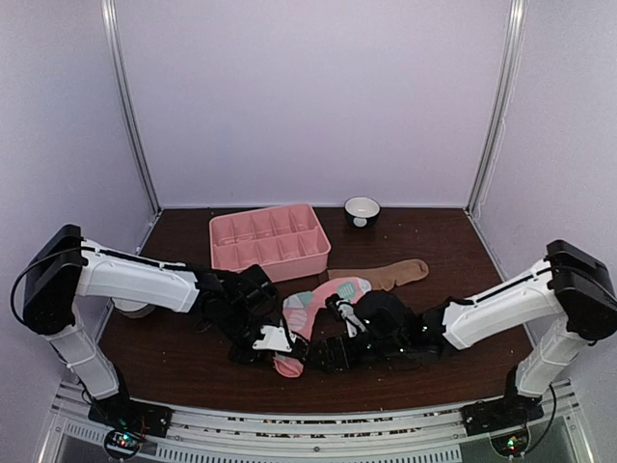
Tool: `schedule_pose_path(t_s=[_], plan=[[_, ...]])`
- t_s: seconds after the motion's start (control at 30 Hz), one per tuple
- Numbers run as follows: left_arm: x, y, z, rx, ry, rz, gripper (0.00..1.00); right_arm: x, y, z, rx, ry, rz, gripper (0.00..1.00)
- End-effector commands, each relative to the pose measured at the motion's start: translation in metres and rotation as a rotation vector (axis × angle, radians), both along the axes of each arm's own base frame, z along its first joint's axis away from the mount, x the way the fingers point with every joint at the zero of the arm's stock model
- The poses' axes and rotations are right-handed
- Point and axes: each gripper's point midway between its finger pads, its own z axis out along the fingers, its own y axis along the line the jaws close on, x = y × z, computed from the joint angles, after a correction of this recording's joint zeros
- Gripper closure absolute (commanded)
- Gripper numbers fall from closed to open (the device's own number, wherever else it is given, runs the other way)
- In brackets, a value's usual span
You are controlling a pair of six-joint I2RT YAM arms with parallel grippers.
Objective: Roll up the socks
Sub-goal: Roll the sock at the center of the board.
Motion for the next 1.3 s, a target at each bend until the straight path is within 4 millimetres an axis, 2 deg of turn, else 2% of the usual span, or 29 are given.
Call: schedule_pose_path(t_s=[0.0,0.07,0.13,0.2,0.23,0.33,0.43,0.53,0.67,0.77,0.97,1.03,1.17,1.27], plan=[[-0.002,-0.007,0.006,-0.02,0.123,0.03,0.93,0.032,-0.051,0.048,-0.047,-0.376,-0.25,0.01],[-0.002,-0.007,0.008,-0.021,0.177,0.045,0.84,0.047,-0.077,0.061,-0.038,-0.415,-0.386,0.0],[0.002,-0.008,0.01,-0.027,0.226,0.065,0.81,0.064,-0.103,0.065,-0.044,-0.405,-0.527,0.01],[0.006,-0.008,0.013,-0.035,0.284,0.089,0.81,0.074,-0.115,0.064,-0.024,-0.39,-0.567,0.0],[0.007,-0.008,0.014,-0.039,0.314,0.098,0.81,0.073,-0.113,0.064,0.002,-0.399,-0.526,0.0],[0.009,-0.007,0.014,-0.038,0.363,0.119,0.81,0.059,-0.093,0.068,0.049,-0.464,-0.336,0.01],[0.007,-0.008,0.014,-0.036,0.387,0.12,0.81,0.03,-0.071,0.064,-0.001,-0.595,-0.14,0.01],[0.006,-0.009,0.012,-0.031,0.414,0.122,0.81,-0.002,-0.049,0.052,-0.006,-0.685,0.074,0.0],[0.005,-0.01,0.011,-0.03,0.456,0.136,0.81,-0.023,-0.019,0.034,-0.052,-0.696,0.255,0.01],[0.005,-0.01,0.013,-0.042,0.505,0.152,0.82,-0.027,0.002,0.03,-0.111,-0.773,0.299,0.15],[0.007,-0.008,0.011,-0.024,0.55,0.169,0.82,-0.04,0.034,0.013,-0.191,-0.846,0.411,0.21],[0.007,-0.008,0.011,-0.024,0.551,0.166,0.82,-0.039,0.038,0.008,-0.211,-0.859,0.425,0.25],[0.007,-0.009,0.011,-0.025,0.559,0.166,0.82,-0.031,0.045,0.0,-0.263,-0.903,0.428,0.39],[0.007,-0.009,0.011,-0.025,0.562,0.169,0.82,-0.03,0.052,-0.007,-0.287,-0.91,0.454,0.44]])
